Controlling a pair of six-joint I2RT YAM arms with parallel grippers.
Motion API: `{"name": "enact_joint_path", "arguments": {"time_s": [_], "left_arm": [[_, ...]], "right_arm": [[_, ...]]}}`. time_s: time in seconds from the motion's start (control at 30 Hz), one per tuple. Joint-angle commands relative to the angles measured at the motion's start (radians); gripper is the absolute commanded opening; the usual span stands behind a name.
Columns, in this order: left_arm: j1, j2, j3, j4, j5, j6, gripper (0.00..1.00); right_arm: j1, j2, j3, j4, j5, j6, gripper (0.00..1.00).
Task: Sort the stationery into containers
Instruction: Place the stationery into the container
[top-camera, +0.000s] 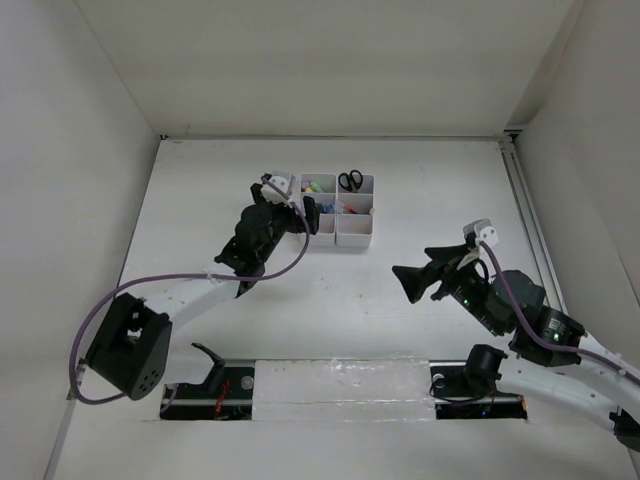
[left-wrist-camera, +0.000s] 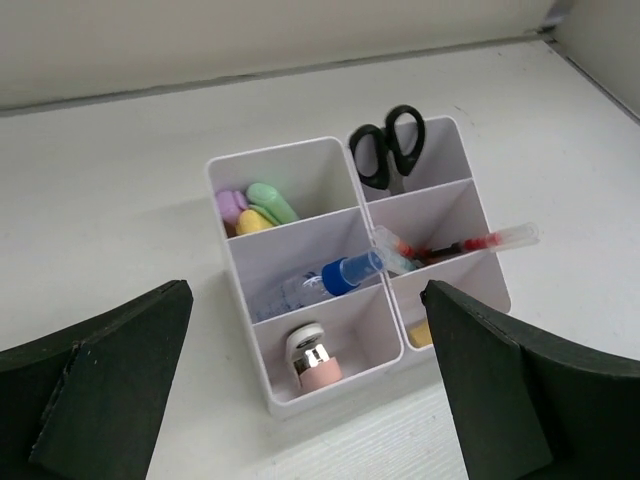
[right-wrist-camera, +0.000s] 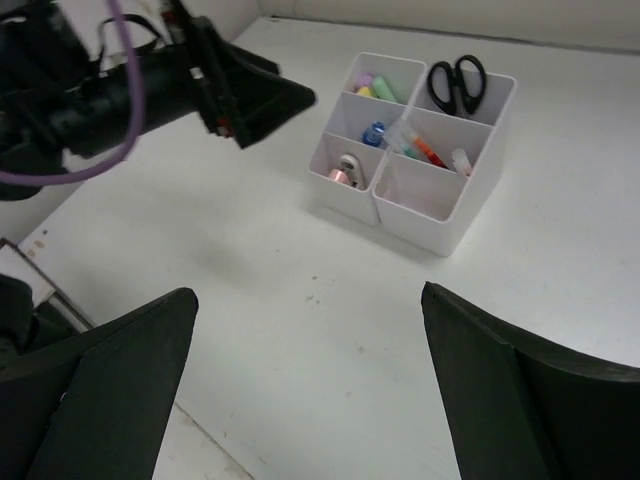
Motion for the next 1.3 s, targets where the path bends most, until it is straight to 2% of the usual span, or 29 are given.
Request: {"name": "enact_joint_path", "arguments": {"time_s": [0.0,0.03,0.07,0.17,0.3,0.5,0.7,0.83,0.97,1.27], "left_arm": [[0.0,-0.104,0.038,-0.142,-0.168,-0.12,1.0],[0.0,-0.145,0.096,-0.22,-0.215,-0.164,1.0],[0.0,-0.164,0.122,-0.369,-0.256,-0.206,1.0],[0.0,-0.239,0.19,-0.594,-0.411,-0.385,1.0],[0.0,-0.349,0.217,-0.755,-0.453,-0.514,1.0],[0.0,-0.58,0.193,-0.892,-0.464,-0.637,1.0],[0.0,-0.789,0.141,-0.96,-0.367,-0.65,1.0],[0.0,-0.788,0.196,-1.082,-0.339,-0.611,1.0],[0.0,-0.777,0.233,-1.202,-0.407,-0.57,1.0],[0.0,-0.842,0.214,-1.196,-0.407,-0.55,1.0]], "right_arm": [[0.006,0.038,0.111,-0.106,0.154,0.098,1.0],[0.006,0.047,0.132,-0.134,0.195,0.109,1.0],[0.006,0.057,0.154,-0.161,0.218,0.118,1.0],[0.006,0.078,0.234,-0.261,0.289,0.149,1.0],[0.006,0.078,0.307,-0.335,0.309,0.149,1.0],[0.006,-0.021,0.359,-0.382,0.286,0.14,1.0],[0.006,-0.103,0.359,-0.393,0.271,0.094,1.0],[0.006,-0.103,0.359,-0.402,0.28,0.084,1.0],[0.006,-0.103,0.35,-0.402,0.3,0.084,1.0],[0.006,-0.121,0.283,-0.382,0.338,0.084,1.0]]}}
